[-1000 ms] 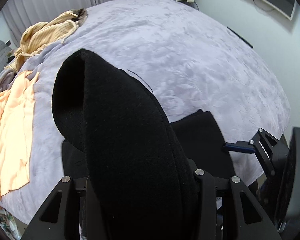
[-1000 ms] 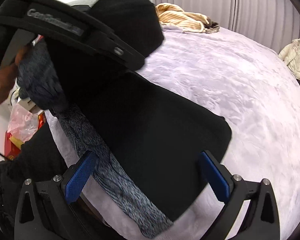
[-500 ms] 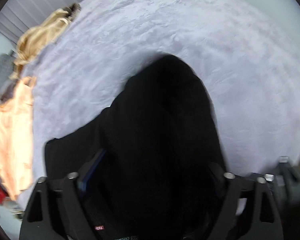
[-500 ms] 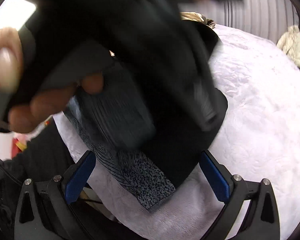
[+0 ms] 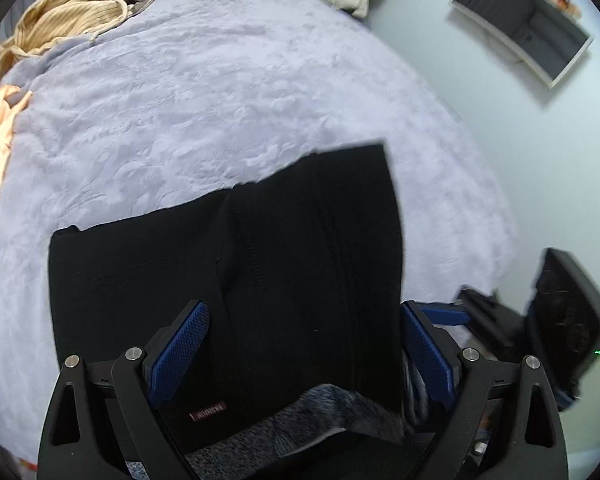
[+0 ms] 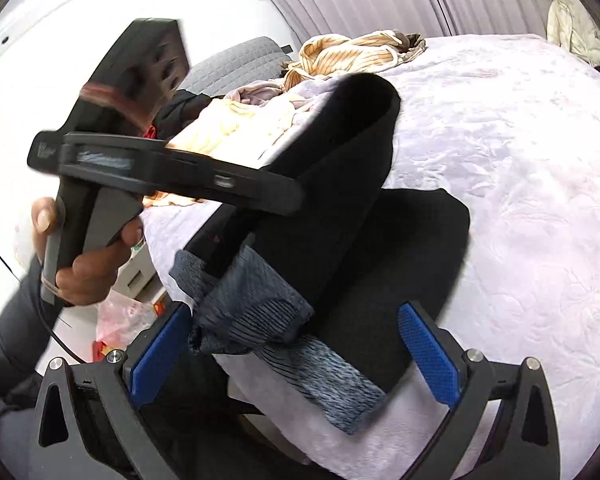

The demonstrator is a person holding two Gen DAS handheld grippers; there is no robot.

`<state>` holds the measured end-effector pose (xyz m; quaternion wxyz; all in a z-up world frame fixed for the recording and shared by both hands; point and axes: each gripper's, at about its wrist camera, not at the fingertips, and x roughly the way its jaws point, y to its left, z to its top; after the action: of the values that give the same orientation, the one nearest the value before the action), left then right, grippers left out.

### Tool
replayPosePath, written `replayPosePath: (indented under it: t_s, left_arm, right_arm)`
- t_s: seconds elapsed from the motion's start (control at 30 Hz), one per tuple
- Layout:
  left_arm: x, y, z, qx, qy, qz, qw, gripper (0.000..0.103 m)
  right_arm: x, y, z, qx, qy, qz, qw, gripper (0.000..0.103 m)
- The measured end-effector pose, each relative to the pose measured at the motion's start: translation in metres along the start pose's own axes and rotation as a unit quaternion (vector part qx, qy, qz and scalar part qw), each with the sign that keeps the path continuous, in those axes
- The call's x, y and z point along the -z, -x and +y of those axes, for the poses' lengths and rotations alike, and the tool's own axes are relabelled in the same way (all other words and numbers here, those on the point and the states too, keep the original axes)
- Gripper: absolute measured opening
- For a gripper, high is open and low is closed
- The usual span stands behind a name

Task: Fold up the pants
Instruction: 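Lift the pants with both grippers and fold them over onto themselves, then lower the folded pants onto the bed and open both grippers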

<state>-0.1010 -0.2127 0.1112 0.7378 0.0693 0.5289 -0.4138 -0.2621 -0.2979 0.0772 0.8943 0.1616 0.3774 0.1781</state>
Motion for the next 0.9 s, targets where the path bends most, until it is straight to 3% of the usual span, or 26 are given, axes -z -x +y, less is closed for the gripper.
replayPosePath:
  t_s: [0.07, 0.17, 0.27, 0.33, 0.4, 0.43, 0.5, 0.53, 0.57, 0.6, 0.63, 0.8, 0.9]
  left_arm:
    - [-0.006, 0.005, 0.000, -0.002, 0.005, -0.007, 1.0000, 0.095]
    - [-0.018, 0.005, -0.005, -0.027, 0.004, -0.004, 0.9996, 0.095]
    - [-0.017, 0.001, 0.004, -0.105, -0.003, -0.016, 0.9944, 0.095]
    - [-0.009, -0.004, 0.018, -0.167, -0.010, -0.017, 0.9857, 0.095]
    - [0.003, -0.010, 0.038, -0.220, -0.010, -0.015, 0.9753, 0.095]
    - [0.009, -0.012, 0.050, -0.233, -0.006, -0.015, 0.9724, 0.096]
    - [0.020, -0.012, 0.071, -0.222, 0.009, -0.018, 0.9749, 0.096]
    - [0.025, -0.013, 0.084, -0.212, 0.026, -0.018, 0.9767, 0.096]
    - [0.028, -0.014, 0.093, -0.201, 0.042, -0.020, 0.9785, 0.096]
    - [0.031, -0.012, 0.101, -0.183, 0.057, -0.023, 0.9812, 0.096]
    - [0.032, -0.009, 0.107, -0.165, 0.070, -0.029, 0.9833, 0.096]
    - [0.031, 0.008, 0.109, -0.149, 0.095, -0.063, 0.9822, 0.096]
    - [0.036, -0.007, 0.107, -0.164, 0.081, -0.044, 0.9821, 0.096]
  right_arm:
    - [-0.006, -0.008, 0.009, 0.012, 0.005, 0.002, 1.000, 0.103]
    - [-0.017, -0.030, 0.021, 0.063, 0.009, 0.013, 0.998, 0.103]
    - [-0.029, -0.046, 0.018, 0.107, -0.010, 0.018, 0.994, 0.103]
    - [-0.031, -0.049, 0.011, 0.094, -0.034, 0.013, 0.995, 0.103]
    - [-0.041, -0.038, -0.010, 0.086, -0.057, 0.000, 0.995, 0.097]
    - [-0.043, -0.038, -0.014, 0.098, -0.059, -0.001, 0.993, 0.088]
    - [-0.043, -0.047, -0.021, 0.132, -0.053, 0.009, 0.990, 0.076]
    - [-0.044, -0.050, -0.023, 0.140, -0.050, 0.012, 0.989, 0.053]
    - [-0.044, -0.050, -0.024, 0.147, -0.048, 0.016, 0.988, 0.040]
    - [-0.046, -0.046, -0.025, 0.143, -0.056, 0.015, 0.988, 0.035]
    - [-0.045, -0.038, -0.028, 0.138, -0.065, 0.008, 0.988, 0.023]
    - [-0.039, -0.001, -0.029, 0.137, -0.074, -0.032, 0.987, 0.019]
    - [-0.022, -0.015, -0.049, 0.160, -0.098, -0.002, 0.982, 0.019]
